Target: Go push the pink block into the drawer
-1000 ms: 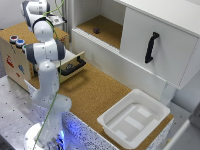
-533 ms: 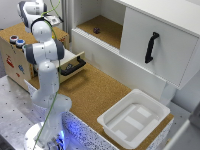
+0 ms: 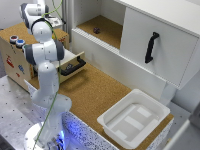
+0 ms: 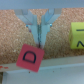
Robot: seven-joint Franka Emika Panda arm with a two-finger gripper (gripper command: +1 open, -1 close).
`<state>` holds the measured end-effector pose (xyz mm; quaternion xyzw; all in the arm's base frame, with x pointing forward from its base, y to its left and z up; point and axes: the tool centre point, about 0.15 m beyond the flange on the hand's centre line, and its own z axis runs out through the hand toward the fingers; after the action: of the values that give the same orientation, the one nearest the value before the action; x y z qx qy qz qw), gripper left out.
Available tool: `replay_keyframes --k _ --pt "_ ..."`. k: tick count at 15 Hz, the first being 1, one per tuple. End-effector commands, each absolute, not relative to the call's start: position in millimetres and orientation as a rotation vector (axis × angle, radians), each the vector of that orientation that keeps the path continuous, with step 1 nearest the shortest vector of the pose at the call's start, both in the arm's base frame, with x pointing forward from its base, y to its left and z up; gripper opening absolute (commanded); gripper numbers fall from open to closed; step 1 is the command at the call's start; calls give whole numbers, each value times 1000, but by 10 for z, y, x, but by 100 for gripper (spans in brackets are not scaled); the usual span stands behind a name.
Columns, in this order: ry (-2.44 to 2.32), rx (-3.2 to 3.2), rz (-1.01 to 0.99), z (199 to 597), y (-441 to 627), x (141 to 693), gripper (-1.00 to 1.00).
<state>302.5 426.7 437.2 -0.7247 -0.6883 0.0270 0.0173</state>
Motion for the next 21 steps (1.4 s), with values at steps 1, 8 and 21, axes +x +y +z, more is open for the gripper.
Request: replay_keyframes --k 1,8,21 --pt "-2083 -2272 -15 4275 3885 2999 -100" --pt "-2044 -2225 -40 4322 3902 3043 100" --pt "-2040 -2215 -74 4381 3901 3082 100"
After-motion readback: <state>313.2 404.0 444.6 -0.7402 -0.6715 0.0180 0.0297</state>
